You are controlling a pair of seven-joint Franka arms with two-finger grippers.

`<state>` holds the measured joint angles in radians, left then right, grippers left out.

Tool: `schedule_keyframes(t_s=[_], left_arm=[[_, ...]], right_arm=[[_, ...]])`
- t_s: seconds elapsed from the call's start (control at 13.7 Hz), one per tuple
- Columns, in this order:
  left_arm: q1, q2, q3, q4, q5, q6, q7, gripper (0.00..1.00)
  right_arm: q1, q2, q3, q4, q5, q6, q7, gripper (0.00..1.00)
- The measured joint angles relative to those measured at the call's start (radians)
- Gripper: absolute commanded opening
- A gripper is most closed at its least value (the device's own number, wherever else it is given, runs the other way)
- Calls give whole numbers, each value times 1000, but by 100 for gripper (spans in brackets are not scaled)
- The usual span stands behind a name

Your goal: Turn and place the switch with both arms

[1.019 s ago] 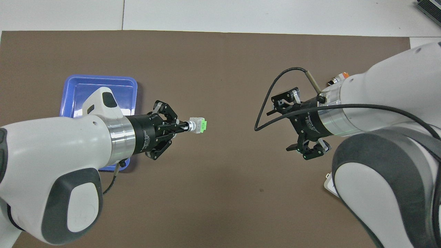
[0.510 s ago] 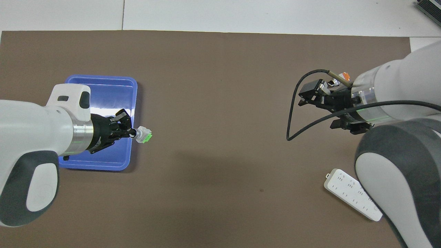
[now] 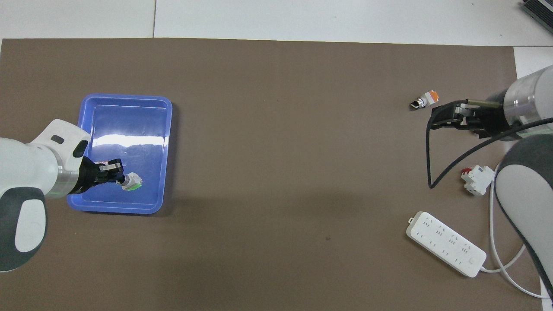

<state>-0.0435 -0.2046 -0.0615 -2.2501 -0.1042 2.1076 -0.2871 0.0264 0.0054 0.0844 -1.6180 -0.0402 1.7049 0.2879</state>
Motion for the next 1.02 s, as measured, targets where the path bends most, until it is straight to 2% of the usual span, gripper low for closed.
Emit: schedule_keyframes(t_s=[0.15,0.22,0.29,0.36,0.44,0.58,0.73,1.02], left_arm=[[10,26,0,-41,1,66,52,0],[10,51,-2,-50,1,98,64,10],[10,76,-3,-52,1,119,74,43],[10,99,-4,-52,1,136,85,57],[11,115,-4,-49,1,144,97,65],[18,128,-1,-27,1,139,108,68],[27,140,-1,46,1,68,113,68],[27,200,-8,316,135,-262,116,68]], right_arm=[[-1,0,0,23,-13,-35,-16,100],[-4,0,0,36,-14,-55,-23,100],[-10,0,0,44,-14,-66,-40,100],[-15,1,0,47,-13,-70,-63,100],[-20,3,0,47,-12,-75,-84,100],[-23,6,0,41,-12,-84,-102,100],[-23,5,1,27,-12,-87,-102,99],[-24,4,1,16,-6,-89,-102,100]])
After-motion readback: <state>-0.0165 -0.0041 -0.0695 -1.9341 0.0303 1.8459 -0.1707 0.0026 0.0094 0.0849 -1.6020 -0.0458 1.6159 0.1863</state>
